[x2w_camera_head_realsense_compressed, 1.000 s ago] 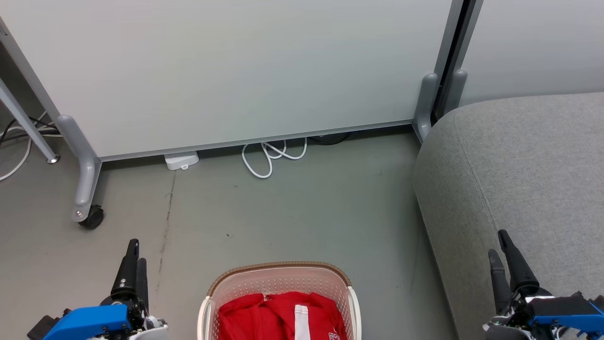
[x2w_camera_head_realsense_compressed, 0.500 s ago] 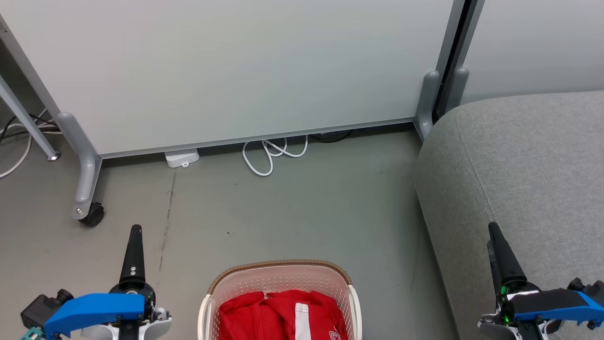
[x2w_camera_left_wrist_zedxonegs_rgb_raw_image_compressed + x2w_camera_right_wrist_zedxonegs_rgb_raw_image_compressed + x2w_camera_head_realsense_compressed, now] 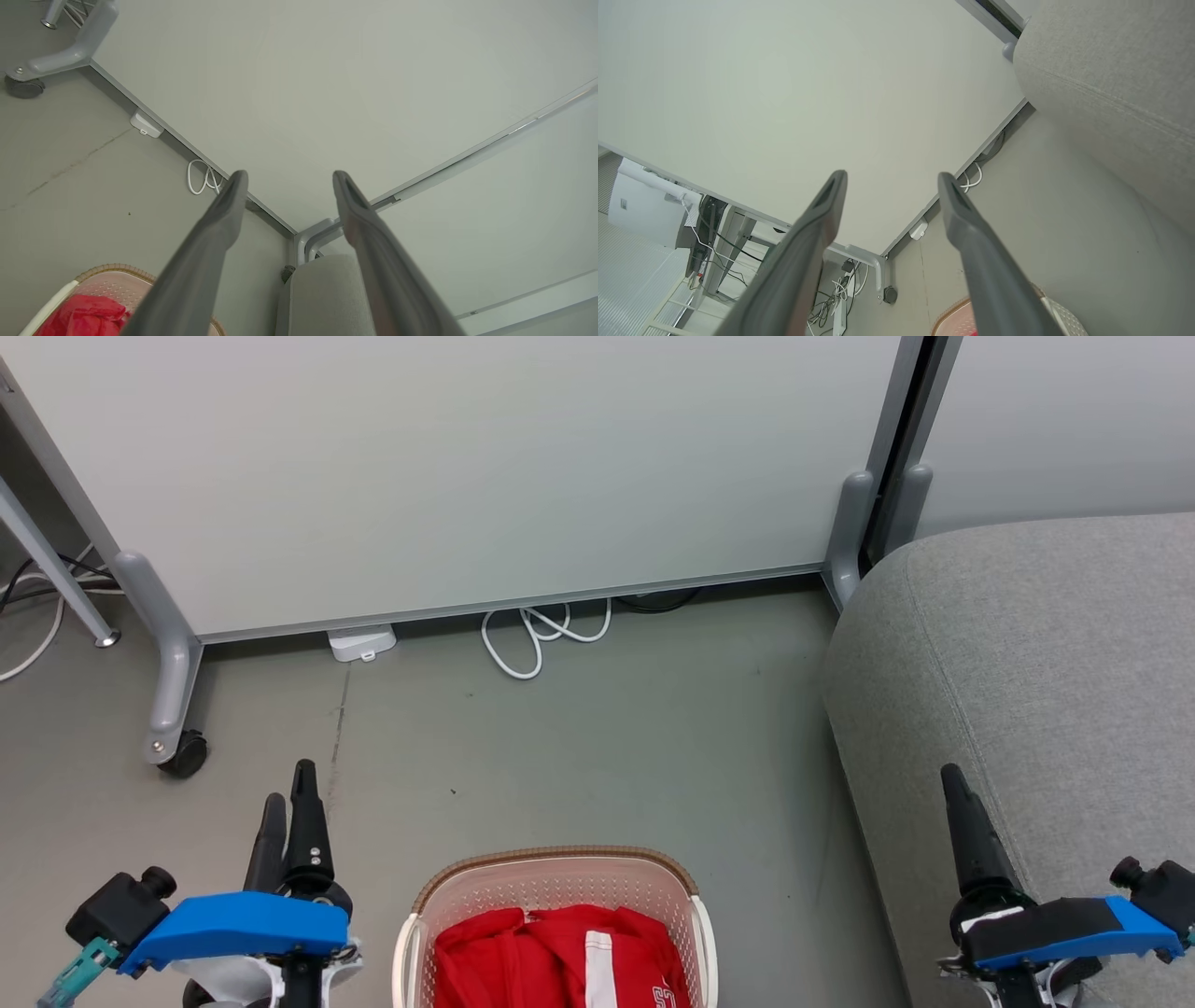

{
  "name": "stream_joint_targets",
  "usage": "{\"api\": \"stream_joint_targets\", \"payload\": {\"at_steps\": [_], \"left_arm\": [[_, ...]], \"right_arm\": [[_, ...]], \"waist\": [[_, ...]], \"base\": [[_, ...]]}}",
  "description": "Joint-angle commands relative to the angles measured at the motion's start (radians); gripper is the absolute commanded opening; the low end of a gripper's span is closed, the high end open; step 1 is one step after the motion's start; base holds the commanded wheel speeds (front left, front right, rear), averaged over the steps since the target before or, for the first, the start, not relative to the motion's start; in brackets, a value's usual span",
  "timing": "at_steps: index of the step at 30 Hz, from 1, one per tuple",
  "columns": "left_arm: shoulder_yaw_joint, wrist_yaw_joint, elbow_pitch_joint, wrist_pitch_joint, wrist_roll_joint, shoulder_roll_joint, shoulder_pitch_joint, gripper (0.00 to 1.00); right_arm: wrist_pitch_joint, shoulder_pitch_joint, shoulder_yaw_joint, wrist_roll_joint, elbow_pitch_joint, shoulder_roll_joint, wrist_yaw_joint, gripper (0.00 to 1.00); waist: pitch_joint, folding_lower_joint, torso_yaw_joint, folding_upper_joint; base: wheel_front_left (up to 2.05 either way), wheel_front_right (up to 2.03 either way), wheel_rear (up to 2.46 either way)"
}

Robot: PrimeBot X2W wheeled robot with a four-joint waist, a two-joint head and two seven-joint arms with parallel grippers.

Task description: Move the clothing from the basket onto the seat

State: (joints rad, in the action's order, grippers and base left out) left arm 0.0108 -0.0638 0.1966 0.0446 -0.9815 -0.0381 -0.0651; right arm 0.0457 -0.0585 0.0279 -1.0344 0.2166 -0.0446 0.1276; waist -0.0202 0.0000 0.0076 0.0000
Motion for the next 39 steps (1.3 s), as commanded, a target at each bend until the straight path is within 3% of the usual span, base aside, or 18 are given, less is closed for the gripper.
{"api": "stream_joint_targets", "payload": {"at_steps": [1, 15, 39], "left_arm": [[-0.012, 0.008, -0.017, 0.011, 0.055, -0.009, -0.032, 1.00], [-0.091, 0.063, -0.014, 0.057, 0.309, -0.035, -0.040, 1.00], [-0.194, 0.122, -0.017, 0.121, 0.555, -0.068, -0.061, 1.00]], "right_arm": [[0.011, -0.026, -0.007, 0.045, -0.019, -0.005, 0.002, 1.00], [0.057, -0.029, -0.033, 0.264, -0.022, -0.006, 0.003, 1.00], [0.120, -0.037, -0.064, 0.526, -0.008, -0.007, 0.003, 1.00]], "waist": [[-0.001, 0.0000, 0.000, 0.0000], [-0.006, 0.0000, 0.003, 0.0000], [-0.016, 0.0000, 0.009, 0.0000]], "base": [[0.00, 0.00, 0.00], [0.00, 0.00, 0.00], [0.00, 0.00, 0.00]]}}
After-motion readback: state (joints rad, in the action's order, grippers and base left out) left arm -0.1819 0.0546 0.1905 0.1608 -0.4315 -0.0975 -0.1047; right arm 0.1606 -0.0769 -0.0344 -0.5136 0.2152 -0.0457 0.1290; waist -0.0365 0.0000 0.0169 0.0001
